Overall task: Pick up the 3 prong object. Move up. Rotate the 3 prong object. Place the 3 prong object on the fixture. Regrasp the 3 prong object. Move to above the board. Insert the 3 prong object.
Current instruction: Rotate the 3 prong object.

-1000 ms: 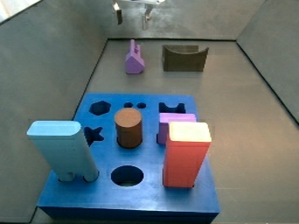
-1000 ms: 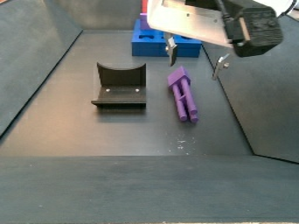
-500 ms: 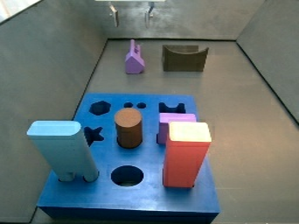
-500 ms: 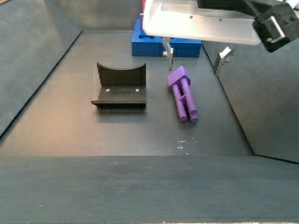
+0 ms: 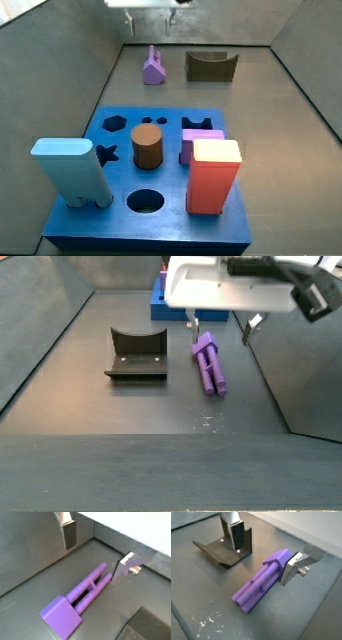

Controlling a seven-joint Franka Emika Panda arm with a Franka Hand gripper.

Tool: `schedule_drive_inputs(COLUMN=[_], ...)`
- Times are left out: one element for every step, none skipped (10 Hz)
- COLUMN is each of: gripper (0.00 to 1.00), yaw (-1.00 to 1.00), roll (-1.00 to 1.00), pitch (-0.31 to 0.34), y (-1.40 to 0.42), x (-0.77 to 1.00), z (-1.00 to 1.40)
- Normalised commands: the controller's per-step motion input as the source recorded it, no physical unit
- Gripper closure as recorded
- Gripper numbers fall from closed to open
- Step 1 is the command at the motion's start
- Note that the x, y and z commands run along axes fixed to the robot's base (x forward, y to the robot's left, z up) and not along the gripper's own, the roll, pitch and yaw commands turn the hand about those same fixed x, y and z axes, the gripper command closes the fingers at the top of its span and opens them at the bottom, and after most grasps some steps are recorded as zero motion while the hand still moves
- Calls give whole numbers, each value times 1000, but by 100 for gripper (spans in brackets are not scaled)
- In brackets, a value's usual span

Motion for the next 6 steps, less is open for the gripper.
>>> schedule_drive_inputs(gripper=[0, 0, 0, 0, 0, 0], yaw=[-33, -29, -26, -24, -24, -24], roll=[17, 22, 27, 32, 37, 42], pitch=[-27, -27, -25, -23, -15, -15], y=[10, 15, 20, 24, 27, 25], x=[18, 23, 30, 39, 41, 40], z=[-1000, -1000, -1000, -1000, -893, -762])
